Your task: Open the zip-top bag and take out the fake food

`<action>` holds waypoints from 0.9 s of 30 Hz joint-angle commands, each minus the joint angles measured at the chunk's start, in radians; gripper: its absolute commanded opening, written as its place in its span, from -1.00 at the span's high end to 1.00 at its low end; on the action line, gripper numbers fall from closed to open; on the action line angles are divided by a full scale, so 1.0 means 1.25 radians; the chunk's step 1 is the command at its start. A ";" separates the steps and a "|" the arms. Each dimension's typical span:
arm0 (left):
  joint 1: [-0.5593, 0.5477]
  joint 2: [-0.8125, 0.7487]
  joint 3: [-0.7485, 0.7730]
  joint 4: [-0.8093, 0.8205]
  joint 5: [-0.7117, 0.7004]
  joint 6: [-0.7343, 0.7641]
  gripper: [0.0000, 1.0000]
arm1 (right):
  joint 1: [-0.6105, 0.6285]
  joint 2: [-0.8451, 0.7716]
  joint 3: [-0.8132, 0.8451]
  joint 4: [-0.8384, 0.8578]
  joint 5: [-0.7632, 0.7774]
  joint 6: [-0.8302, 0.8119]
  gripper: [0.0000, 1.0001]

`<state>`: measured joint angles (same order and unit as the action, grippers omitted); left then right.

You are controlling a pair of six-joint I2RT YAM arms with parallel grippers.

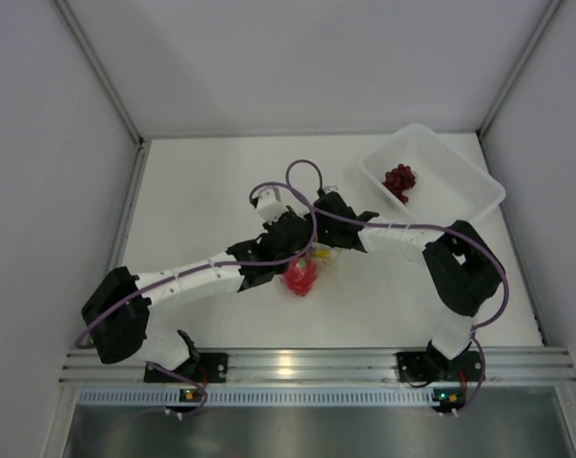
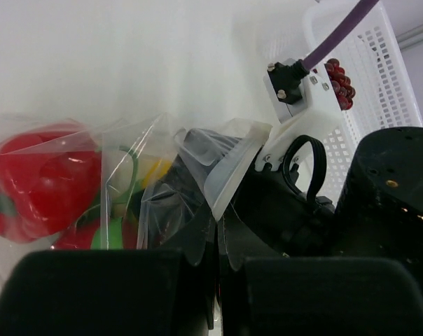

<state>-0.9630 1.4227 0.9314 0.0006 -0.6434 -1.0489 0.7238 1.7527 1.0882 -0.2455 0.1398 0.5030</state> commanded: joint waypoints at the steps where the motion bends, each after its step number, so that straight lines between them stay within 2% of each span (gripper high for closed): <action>1: 0.002 0.004 0.029 0.039 0.030 0.012 1.00 | 0.015 0.041 0.022 0.032 0.061 0.010 -0.50; 3: 0.005 0.003 0.026 0.039 0.031 0.012 1.00 | 0.015 0.047 0.012 0.037 0.077 0.012 -0.43; 6: 0.008 0.001 0.022 0.038 0.028 0.017 1.00 | 0.016 0.026 -0.009 0.054 0.082 0.012 -0.12; 7: 0.010 0.001 0.019 0.038 0.026 0.018 1.00 | 0.015 0.019 -0.011 0.055 0.082 0.010 0.09; 9: 0.011 0.002 0.019 0.036 0.024 0.024 1.00 | 0.015 -0.010 -0.014 0.052 0.077 0.004 0.24; 12: 0.011 0.007 0.019 0.038 0.019 0.030 1.00 | 0.016 -0.059 -0.015 0.038 0.071 -0.002 0.34; 23: 0.011 0.014 0.033 0.036 0.023 0.067 1.00 | 0.036 -0.201 -0.020 0.000 0.044 -0.012 0.36; 27: 0.011 0.026 0.041 0.038 0.042 0.086 1.00 | 0.038 -0.234 -0.019 0.017 -0.022 -0.010 0.35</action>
<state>-0.9649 1.4284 0.9646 0.0425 -0.5911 -0.9836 0.7277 1.5856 1.0405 -0.2981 0.2607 0.5095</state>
